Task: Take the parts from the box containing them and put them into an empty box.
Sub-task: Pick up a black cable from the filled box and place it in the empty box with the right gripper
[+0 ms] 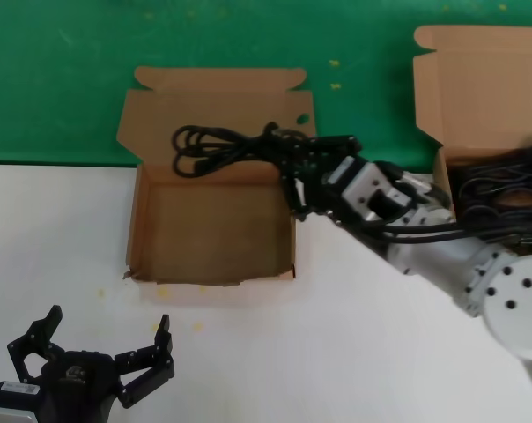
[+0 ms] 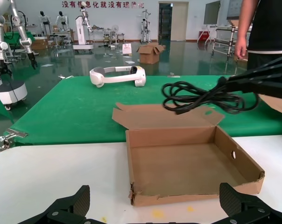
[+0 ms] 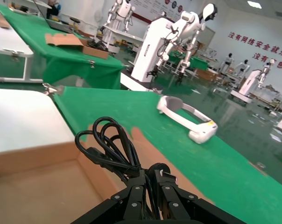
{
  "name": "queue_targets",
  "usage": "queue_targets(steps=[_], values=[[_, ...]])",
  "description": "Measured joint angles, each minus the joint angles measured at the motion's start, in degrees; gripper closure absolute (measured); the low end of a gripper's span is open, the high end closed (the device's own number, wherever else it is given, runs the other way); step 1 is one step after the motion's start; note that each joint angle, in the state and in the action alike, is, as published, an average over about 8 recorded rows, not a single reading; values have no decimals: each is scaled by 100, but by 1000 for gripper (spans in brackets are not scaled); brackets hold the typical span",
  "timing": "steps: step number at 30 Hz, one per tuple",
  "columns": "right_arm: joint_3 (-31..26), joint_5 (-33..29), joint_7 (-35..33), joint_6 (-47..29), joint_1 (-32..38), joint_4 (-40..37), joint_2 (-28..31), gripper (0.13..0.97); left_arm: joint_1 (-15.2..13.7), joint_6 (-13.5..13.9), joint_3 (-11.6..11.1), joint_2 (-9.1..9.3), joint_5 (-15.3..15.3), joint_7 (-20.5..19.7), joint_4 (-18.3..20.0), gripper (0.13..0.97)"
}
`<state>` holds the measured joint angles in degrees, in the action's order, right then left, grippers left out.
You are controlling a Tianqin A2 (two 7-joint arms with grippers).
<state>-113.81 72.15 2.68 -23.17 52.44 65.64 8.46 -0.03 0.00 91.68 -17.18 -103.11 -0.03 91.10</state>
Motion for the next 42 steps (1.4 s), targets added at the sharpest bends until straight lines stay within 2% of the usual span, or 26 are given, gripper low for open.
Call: queue_targets(steps=[9,19,32,42], values=[[-65,-206,101,42,-204,64,-302,918,0,0,0,0,0,0,0,132],[17,-454,329,-60,-467,364,-323,918,0,0,0,0,0,0,0,132],[17,-449,319,-194,-524,461,-315,918,0,0,0,0,0,0,0,132],[69,-495,363,-237,-566,527,-272,869,0,0,0,0,0,0,0,132]])
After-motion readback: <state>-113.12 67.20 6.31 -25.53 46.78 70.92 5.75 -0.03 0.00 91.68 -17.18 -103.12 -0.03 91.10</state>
